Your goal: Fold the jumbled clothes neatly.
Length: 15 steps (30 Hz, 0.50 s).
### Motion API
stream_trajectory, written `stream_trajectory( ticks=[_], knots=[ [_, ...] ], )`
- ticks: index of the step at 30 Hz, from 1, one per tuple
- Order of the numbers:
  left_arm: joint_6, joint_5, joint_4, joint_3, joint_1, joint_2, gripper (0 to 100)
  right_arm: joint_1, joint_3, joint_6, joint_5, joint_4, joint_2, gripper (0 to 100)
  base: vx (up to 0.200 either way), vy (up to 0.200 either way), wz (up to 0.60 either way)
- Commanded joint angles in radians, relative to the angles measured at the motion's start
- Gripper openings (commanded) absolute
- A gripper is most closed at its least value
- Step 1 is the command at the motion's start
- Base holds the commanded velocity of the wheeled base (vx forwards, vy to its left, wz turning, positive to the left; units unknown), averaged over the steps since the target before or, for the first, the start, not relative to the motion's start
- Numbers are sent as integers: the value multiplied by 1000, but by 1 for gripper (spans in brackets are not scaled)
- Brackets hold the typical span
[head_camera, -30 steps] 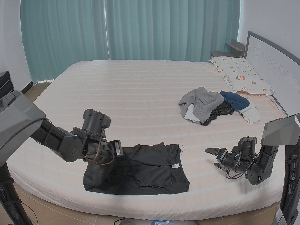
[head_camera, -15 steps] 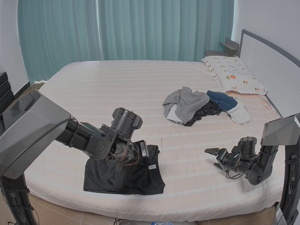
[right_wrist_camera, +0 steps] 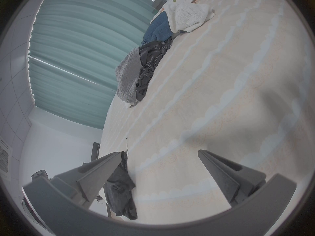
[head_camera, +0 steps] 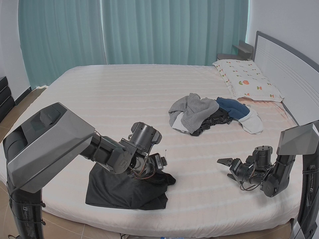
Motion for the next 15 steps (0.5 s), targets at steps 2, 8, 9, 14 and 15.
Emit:
stream_trajectory(
  ticks=[2,8,9,14,15],
  knots=[
    [-49,2,-1,33,1,-6,100,1,1,0,-1,0,1,100,0,0,0],
    [-127,-80,-56,233,99,-96,100,1,1,-1,0,0,1,100,0,0,0],
    [-142,-103,-77,274,115,-118,100,1,1,-1,0,0,1,100,0,0,0],
    [-225,-190,-245,441,164,-190,100,1,1,0,0,0,1,100,-120,0,0],
    [-231,-198,-278,466,173,-196,100,1,1,0,0,0,1,100,0,0,0]
  ],
)
